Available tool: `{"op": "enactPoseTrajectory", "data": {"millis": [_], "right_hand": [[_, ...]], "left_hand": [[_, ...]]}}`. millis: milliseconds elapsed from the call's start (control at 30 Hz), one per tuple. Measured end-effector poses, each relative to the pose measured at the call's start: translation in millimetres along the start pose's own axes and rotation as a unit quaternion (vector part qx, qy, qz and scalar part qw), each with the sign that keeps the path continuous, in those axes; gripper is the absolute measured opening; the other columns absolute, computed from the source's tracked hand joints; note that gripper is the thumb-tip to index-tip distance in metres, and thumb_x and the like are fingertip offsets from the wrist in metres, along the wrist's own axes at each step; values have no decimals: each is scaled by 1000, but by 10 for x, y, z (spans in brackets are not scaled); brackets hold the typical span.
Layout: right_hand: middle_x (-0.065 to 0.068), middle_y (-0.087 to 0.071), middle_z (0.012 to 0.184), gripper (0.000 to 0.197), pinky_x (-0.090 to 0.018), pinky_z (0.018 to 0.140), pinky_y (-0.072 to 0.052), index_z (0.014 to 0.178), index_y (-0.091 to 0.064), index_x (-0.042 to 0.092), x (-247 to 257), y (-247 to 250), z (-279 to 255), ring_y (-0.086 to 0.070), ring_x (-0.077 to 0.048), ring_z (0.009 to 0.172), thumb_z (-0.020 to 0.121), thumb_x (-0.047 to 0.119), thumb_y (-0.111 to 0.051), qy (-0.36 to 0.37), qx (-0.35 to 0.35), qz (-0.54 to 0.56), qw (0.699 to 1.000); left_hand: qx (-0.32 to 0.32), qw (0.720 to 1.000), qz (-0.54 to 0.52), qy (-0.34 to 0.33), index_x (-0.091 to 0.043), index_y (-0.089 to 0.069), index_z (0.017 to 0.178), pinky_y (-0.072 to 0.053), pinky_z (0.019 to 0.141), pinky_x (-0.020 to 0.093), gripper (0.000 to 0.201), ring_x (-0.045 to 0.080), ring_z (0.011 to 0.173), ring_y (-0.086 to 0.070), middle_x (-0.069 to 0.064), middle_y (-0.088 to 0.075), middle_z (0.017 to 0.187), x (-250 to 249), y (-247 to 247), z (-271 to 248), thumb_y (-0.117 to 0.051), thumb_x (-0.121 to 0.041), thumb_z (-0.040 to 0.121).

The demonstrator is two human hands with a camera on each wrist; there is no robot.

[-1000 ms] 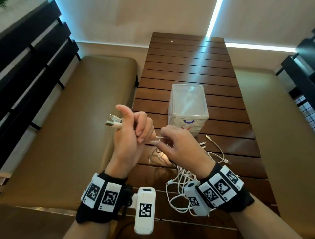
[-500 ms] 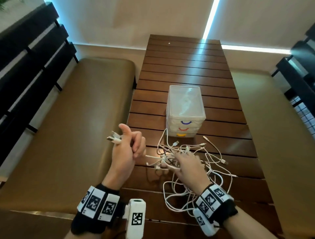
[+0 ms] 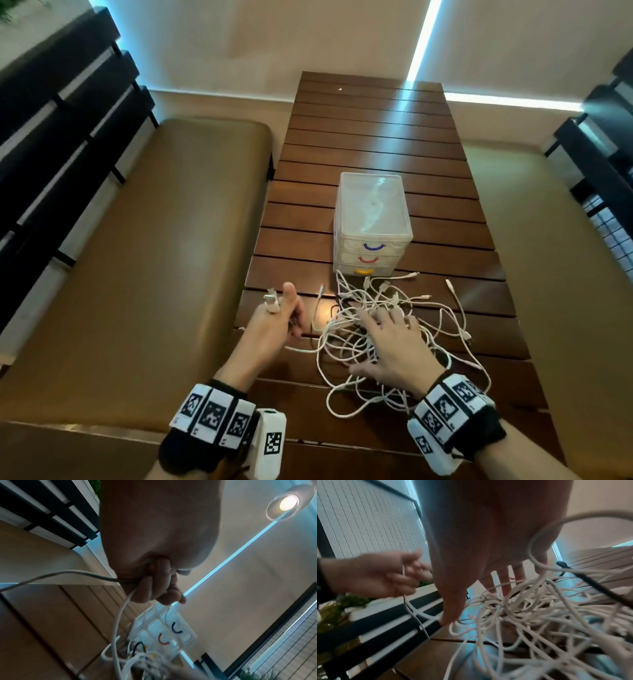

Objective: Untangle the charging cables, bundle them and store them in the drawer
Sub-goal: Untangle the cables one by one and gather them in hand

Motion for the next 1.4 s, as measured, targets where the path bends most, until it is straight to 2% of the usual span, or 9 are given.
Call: {"op": "enactPoseTrajectory", "data": {"millis": [100,233,400,567,733,967,1067,1233,1400], "right_hand": [[4,-45,139,66,-43,110,-29,146,-40,27,177,268,-51,-40,-21,132,93,66,-42,31,-120,28,992],[1,-62,109,25,-34,95,-49,114,-67,14,576,545,-175,-55,-16,105,89,17,-67,138,-276,131,942],[1,-64,108,15,-33,94,-52,105,-68,16,1202,107,35,-60,-14,100,93,24,-62,246,-80,231,938],[3,-59,71,44,-36,81,-47,72,-65,17,1167,69,110,-49,-13,82,99,47,-47,244,-134,250,927],[1,-60,63,30,-31,68,-46,58,-64,13,728,532,-111,-55,-14,68,79,33,-67,170,-216,460,844],[6,-58,59,20,-19,57,-39,76,-75,10,827,1092,-380,-52,-6,56,91,20,-65,241,-117,576,773],[-7,-61,68,23,-26,60,-40,87,-74,12,798,797,-225,-53,-17,61,95,30,-62,234,-55,518,821],[1,-59,65,41,-23,57,-40,73,-62,14,607,276,2,-54,-12,59,101,43,-50,169,-78,327,927],[7,-56,61,46,-26,66,-41,63,-52,24,249,432,300,-51,-5,56,100,50,-47,90,-139,251,954]], "left_hand": [[-13,998,53,20,-12,-71,75,-37,58,12,71,-4,55,-57,-5,-65,63,247,-37,26,-20,-57,96],[-31,999,17,31,-15,-72,76,-36,54,11,68,-3,54,-55,-3,-65,68,315,-65,1,-21,-52,102],[-53,994,-91,-18,-1,-65,74,-31,46,13,69,5,49,-42,1,-56,57,-5,-27,-101,-24,-49,101],[-54,986,-146,-58,-6,-62,59,-26,45,19,69,9,43,-30,-3,-34,45,-200,116,-227,-40,-56,101],[-61,985,-143,-75,-3,-62,56,-24,43,23,68,15,41,-25,2,-28,44,-222,296,-214,-50,-61,90],[-84,968,-183,-151,-17,-57,55,-25,42,21,69,13,39,-28,-4,-32,44,-713,432,-75,-45,-77,87],[-109,963,-164,-182,-22,-53,53,-26,41,20,65,11,40,-31,-5,-37,46,-927,545,-46,-46,-79,84],[-138,958,-139,-209,-26,-50,52,-29,41,20,64,8,41,-33,-10,-39,48,-1031,710,-68,-44,-82,81],[-191,942,-147,-233,-22,-49,57,-28,41,17,61,6,43,-34,-11,-40,49,-1071,960,-267,-40,-75,85]]}}
Point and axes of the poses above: each hand's wrist, its own z-axis towards the middle knuckle, its own y-axis out of the back of the hand, x = y × z, the point moved 10 cm from there along z, towards the middle knuckle
